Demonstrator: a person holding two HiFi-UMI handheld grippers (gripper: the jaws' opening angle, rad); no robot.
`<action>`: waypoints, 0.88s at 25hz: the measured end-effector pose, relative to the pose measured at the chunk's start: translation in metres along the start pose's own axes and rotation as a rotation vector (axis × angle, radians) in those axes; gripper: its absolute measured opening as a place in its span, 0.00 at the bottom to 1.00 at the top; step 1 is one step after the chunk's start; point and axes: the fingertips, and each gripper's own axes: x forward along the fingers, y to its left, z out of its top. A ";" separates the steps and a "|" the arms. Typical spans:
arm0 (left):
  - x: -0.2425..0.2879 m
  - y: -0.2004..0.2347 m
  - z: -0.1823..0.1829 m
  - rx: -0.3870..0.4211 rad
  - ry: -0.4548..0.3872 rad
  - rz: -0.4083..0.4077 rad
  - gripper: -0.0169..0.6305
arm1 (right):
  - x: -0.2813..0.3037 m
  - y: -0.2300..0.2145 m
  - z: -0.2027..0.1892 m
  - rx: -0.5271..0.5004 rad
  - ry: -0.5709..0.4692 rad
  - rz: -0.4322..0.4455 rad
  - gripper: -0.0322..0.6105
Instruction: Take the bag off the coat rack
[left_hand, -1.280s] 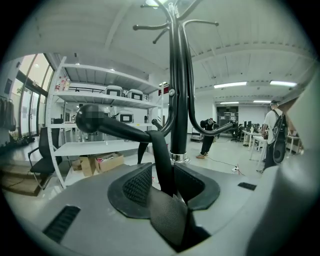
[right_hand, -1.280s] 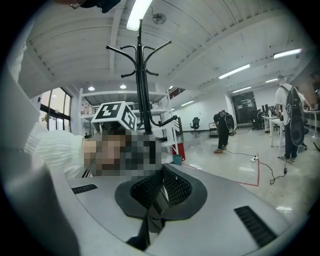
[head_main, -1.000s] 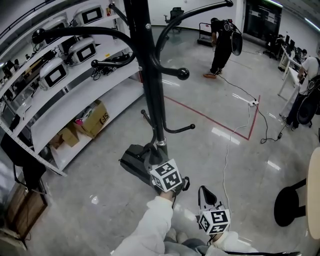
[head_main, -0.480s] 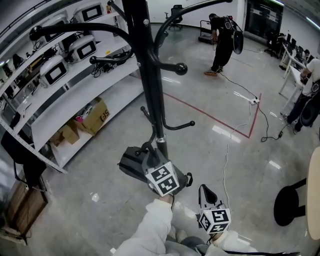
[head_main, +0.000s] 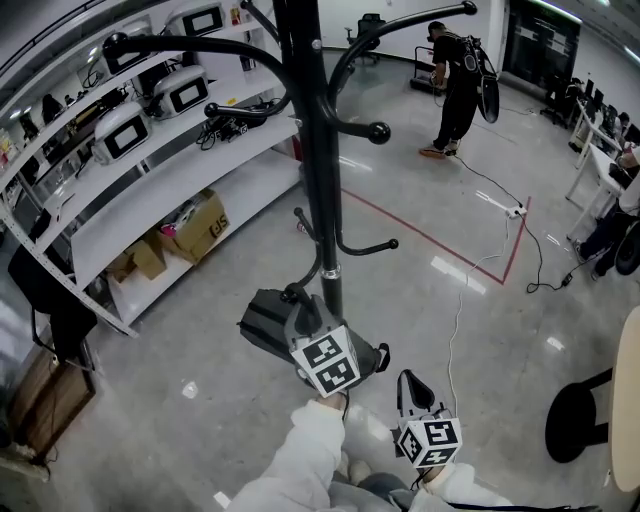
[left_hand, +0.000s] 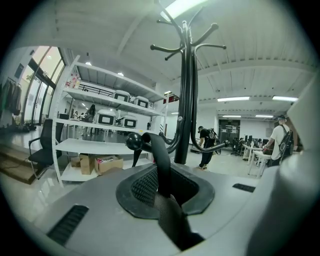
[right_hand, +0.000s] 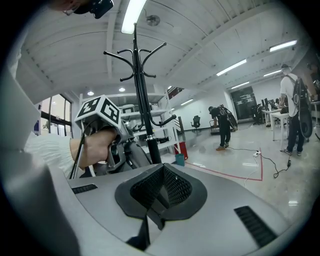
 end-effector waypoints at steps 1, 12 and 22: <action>-0.002 0.001 0.002 -0.004 -0.003 0.001 0.10 | 0.000 0.001 0.000 0.002 -0.001 0.004 0.07; -0.017 0.014 0.005 -0.024 -0.005 0.027 0.10 | -0.008 0.011 0.001 0.001 -0.008 0.041 0.07; -0.045 0.026 -0.004 0.009 0.010 0.039 0.10 | -0.014 0.022 -0.002 -0.004 -0.014 0.076 0.07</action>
